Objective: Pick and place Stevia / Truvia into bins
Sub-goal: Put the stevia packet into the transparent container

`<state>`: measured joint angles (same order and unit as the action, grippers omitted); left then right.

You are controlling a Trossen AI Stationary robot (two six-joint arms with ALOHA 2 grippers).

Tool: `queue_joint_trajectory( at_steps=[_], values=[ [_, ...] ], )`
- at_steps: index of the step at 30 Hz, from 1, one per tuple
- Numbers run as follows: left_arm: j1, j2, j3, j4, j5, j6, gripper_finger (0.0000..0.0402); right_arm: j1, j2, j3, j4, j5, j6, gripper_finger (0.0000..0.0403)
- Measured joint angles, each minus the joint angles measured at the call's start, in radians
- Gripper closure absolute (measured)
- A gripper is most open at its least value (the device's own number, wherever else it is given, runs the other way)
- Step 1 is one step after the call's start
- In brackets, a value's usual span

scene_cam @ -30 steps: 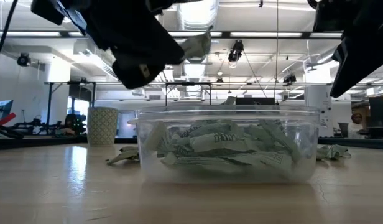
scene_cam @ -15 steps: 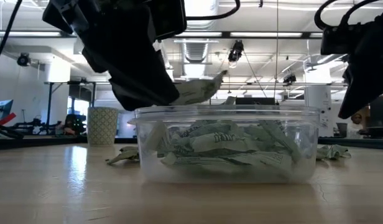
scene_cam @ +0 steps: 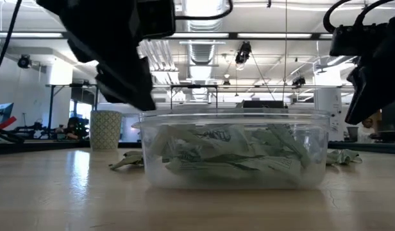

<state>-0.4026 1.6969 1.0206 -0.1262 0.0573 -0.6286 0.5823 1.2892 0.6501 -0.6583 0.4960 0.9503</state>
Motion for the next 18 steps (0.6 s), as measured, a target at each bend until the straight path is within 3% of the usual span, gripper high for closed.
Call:
queue_joint_trajectory(
  at_steps=[8, 13, 18],
  values=[
    [-0.002, -0.132, -0.006, -0.111, -0.14, -0.02, 0.0274, -0.043, 0.0, -0.056, 0.156, -0.038, -0.254, 0.0292],
    [-0.005, -0.202, -0.008, -0.11, -0.224, -0.019, 0.0274, -0.128, 0.0, -0.12, 0.248, -0.211, -0.255, 0.0302],
    [-0.005, -0.247, -0.011, -0.131, -0.255, -0.011, 0.0274, -0.17, -0.015, -0.128, 0.255, -0.21, -0.262, 0.0311]
  ],
)
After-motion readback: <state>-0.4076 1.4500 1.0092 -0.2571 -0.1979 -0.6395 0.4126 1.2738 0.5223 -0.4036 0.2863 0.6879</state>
